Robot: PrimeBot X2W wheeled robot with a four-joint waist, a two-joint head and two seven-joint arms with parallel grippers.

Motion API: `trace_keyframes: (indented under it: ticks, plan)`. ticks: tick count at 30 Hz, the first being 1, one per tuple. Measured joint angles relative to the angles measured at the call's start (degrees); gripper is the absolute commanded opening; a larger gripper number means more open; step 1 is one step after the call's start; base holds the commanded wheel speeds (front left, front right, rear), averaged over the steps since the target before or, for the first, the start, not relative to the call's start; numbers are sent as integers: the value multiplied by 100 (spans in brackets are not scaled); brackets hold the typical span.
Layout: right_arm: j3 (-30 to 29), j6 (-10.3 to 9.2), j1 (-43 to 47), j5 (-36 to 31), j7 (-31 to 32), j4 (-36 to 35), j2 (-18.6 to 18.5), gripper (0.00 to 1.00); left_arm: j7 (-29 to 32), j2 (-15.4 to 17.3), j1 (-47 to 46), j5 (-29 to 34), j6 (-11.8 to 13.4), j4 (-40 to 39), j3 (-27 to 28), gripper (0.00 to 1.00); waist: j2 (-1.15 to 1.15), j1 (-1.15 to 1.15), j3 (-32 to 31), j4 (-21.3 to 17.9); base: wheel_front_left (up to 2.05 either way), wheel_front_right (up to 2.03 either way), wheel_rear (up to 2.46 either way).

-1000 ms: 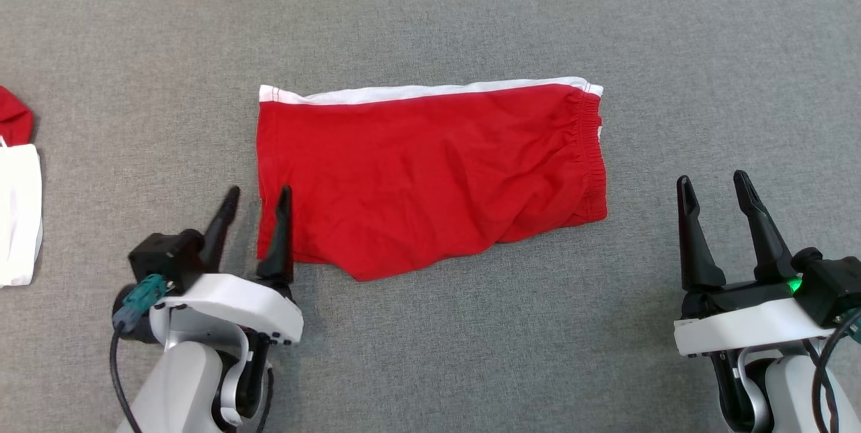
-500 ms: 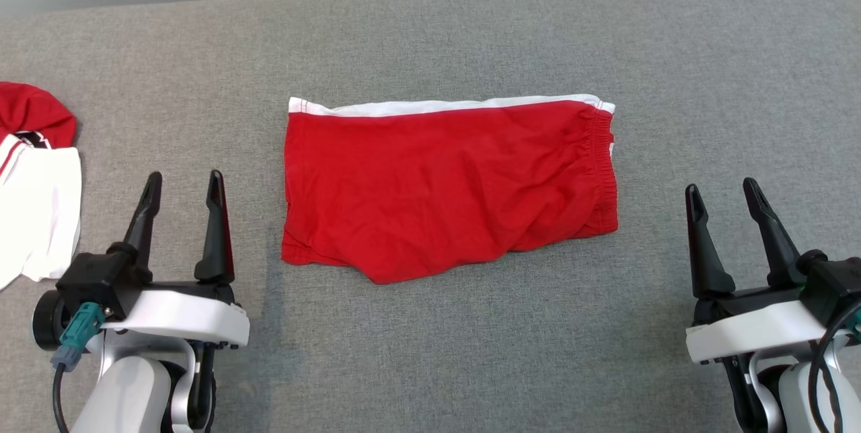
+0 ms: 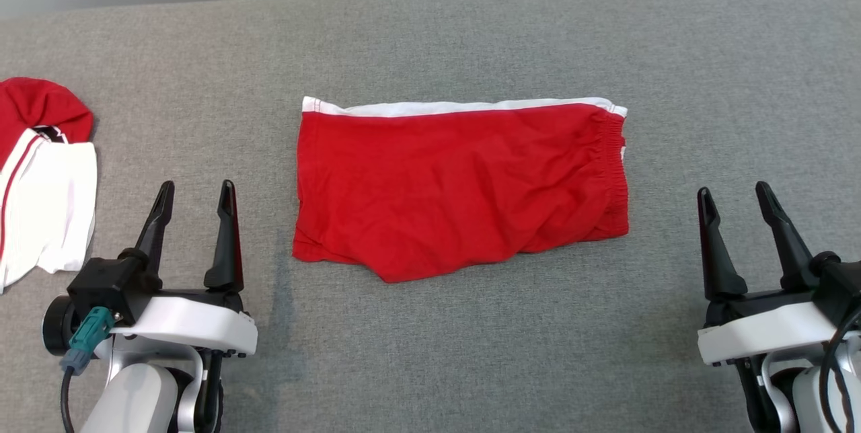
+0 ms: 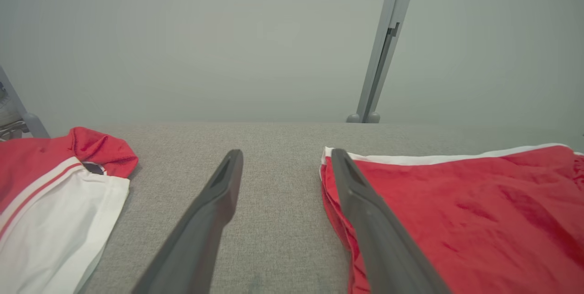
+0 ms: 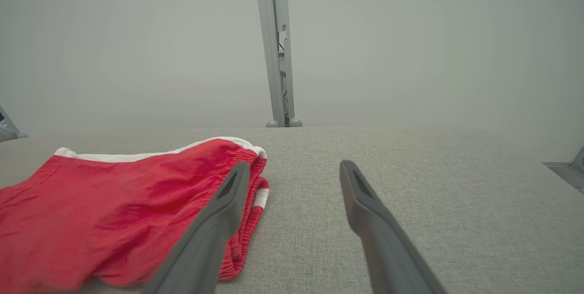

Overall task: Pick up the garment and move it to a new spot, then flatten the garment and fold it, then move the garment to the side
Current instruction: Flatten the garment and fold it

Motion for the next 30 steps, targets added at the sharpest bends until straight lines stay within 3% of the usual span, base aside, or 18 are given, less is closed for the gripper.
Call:
trace_keyframes:
  ticks: [7,15,30]
  plan:
    - [120,-1,-509,69,199,92,-282,100,-62,-82,-172,2,-24,-13,-83,100,0,0,208,205,0,0,0]
    - [711,0,-1315,309,782,926,-565,100,-192,-218,-420,1,-104,153,-151,100,0,0,543,451,0,0,0]
    - [846,0,-1467,1229,2252,1240,-623,100,-302,-318,-620,10,-208,409,-219,100,0,0,744,508,0,0,0]
